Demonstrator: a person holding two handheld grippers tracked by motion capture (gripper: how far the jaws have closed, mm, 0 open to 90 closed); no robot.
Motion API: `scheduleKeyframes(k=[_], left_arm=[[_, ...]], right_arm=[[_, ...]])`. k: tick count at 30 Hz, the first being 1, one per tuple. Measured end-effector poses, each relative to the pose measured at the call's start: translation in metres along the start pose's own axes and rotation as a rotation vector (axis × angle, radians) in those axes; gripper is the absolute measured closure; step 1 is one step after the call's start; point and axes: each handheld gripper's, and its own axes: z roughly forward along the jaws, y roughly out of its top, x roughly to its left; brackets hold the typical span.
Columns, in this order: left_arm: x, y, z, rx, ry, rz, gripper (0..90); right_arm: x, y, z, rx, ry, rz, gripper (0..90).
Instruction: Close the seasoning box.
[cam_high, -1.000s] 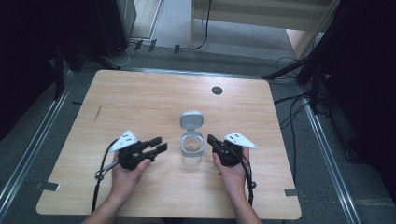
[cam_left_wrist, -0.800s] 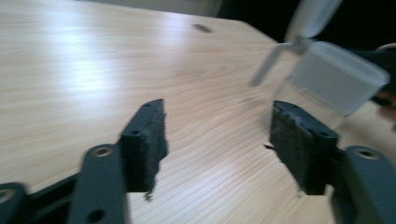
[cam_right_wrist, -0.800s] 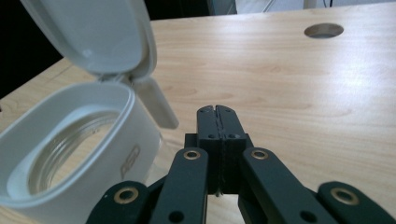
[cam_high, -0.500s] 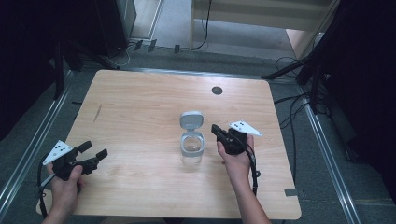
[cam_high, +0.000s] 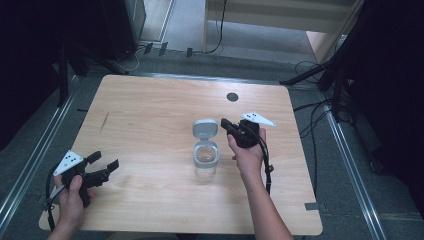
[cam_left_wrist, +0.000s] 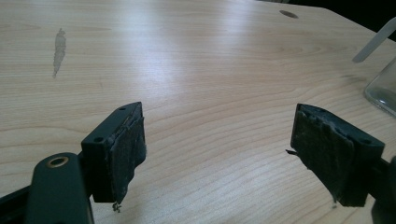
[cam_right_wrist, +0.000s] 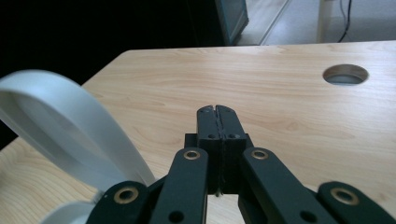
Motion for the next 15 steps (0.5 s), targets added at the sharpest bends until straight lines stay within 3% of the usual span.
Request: scheduleKeyframes(k=[5,10,15], left_arm=[[-0.001,0.000,0.000,0.007,-0.001,0.015,18.0],[0.000,0.000,0.000,0.010,-0.010,0.006,18.0],[-0.001,0.000,0.001,0.014,-0.005,0.010,18.0]], right_arm=[[0.003,0.008,0.002,-0.003,0.030,0.002,90.0],[0.011,0.017,0.001,0.004,0.085,-0.040,90.0],[0.022,0.011,-0.008,0.017,0.126,-0.062,90.0]])
